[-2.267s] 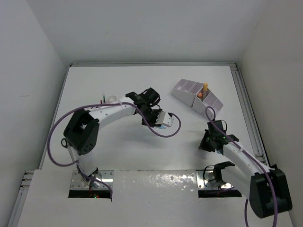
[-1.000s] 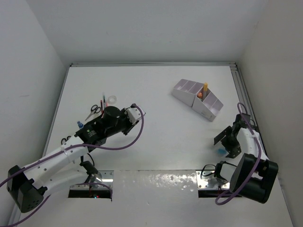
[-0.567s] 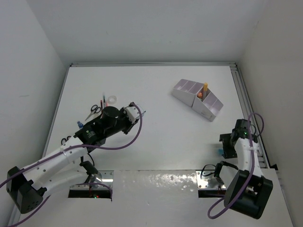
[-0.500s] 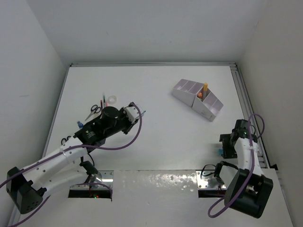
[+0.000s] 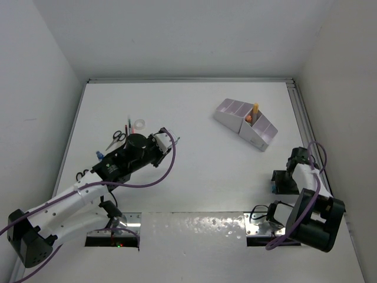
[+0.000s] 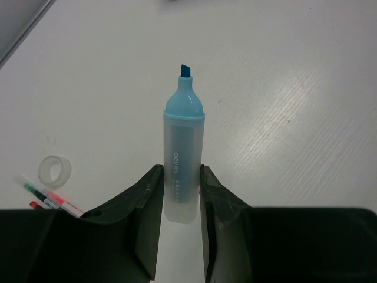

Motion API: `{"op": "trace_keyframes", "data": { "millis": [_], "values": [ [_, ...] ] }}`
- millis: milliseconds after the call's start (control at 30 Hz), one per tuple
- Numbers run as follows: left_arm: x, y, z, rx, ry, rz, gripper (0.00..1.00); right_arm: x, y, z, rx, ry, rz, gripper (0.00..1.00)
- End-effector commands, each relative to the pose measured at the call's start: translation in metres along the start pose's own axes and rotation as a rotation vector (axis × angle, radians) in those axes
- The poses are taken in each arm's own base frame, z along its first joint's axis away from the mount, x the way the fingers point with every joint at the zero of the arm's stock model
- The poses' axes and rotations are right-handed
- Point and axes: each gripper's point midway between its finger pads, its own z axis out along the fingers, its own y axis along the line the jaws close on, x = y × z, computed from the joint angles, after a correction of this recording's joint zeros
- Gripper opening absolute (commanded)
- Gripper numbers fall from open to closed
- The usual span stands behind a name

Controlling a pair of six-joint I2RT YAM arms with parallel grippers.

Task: Sort the stationery into containers
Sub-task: Close the pen cap on the pen.

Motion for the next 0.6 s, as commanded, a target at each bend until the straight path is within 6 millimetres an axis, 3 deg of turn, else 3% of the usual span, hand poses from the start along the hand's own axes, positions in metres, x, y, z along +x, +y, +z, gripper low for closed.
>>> {"op": "trace_keyframes", "data": {
  "millis": [0, 67, 133, 433, 567],
  "values": [
    [-0.018, 0.011, -0.003, -0.044, -0.062, -0.018, 0.00, -0.004, -0.011, 0.010, 0.029, -0.027, 0.006, 0.49],
    [-0.018, 0.010, -0.002, -0.042, -0.061, -0.018, 0.00, -0.005, -0.014, 0.011, 0.027, -0.032, 0.008, 0.41],
    [-0.020, 0.012, -0.001, -0.046, -0.063, -0.019, 0.00, -0.007, -0.015, 0.011, 0.022, -0.040, 0.002, 0.40],
    [-0.024, 0.013, 0.000, -0.042, -0.067, -0.013, 0.00, -0.013, -0.021, 0.012, 0.064, -0.045, -0.069, 0.49],
    [-0.024, 0.014, 0.000, -0.045, -0.065, -0.011, 0.00, -0.012, -0.022, 0.015, 0.062, -0.043, -0.069, 0.35]
  ]
}}
